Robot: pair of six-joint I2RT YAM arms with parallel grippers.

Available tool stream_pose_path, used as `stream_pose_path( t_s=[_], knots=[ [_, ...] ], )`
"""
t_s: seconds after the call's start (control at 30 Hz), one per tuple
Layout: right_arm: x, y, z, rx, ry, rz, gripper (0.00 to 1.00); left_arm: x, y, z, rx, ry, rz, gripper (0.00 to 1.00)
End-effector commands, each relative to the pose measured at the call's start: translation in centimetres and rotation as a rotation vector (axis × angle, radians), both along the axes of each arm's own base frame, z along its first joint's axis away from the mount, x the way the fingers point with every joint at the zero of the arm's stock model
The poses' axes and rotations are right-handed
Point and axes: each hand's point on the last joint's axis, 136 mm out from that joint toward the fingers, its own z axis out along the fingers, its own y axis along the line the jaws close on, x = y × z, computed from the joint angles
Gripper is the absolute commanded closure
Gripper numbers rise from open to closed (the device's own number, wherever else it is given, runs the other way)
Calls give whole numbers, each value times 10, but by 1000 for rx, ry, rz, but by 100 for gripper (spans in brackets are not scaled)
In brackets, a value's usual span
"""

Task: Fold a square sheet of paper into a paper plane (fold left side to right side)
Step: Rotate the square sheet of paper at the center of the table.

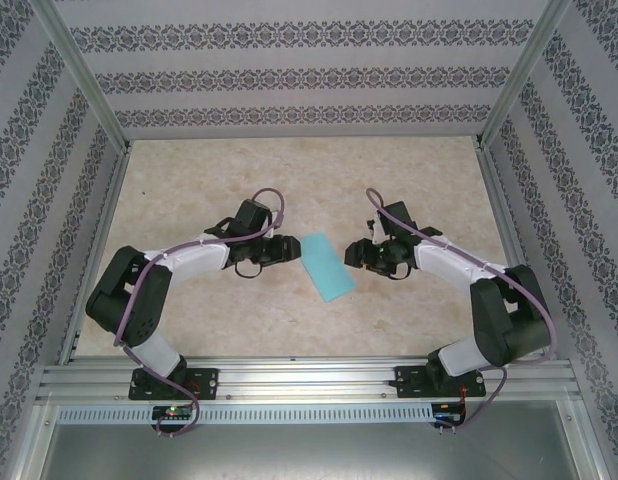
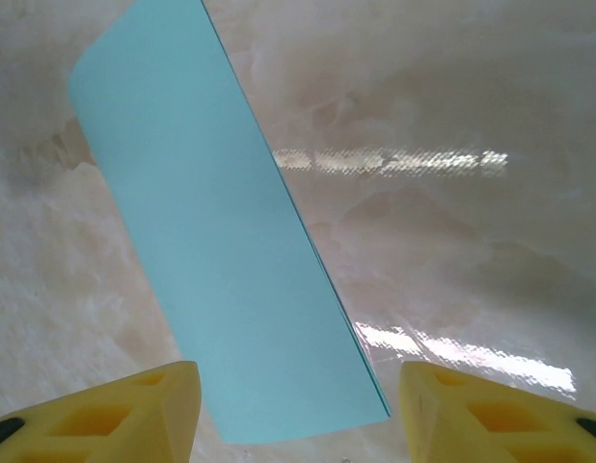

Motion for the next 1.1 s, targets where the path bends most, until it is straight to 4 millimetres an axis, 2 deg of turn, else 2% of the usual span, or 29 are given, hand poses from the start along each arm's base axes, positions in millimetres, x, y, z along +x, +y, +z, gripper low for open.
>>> stream_pose_path(
  t_s=[0.0, 0.2, 0.43, 0.73, 1.07],
  knots=[
    [-4, 13, -9, 50, 11, 49, 42, 4, -18, 21, -95, -32, 31, 46],
    [-7, 16, -24, 44, 54, 62, 43, -1, -27, 6, -76, 4, 22, 46],
    [-18, 20, -36, 32, 112, 75, 47, 1, -28, -1, -52, 17, 22, 46],
    [-39, 19, -43, -9, 168, 74, 50, 0, -18, 4, 4, -9, 23, 46],
    [-61, 32, -38, -39, 166, 69, 51, -2, -10, 9, 40, -38, 26, 46]
  ],
)
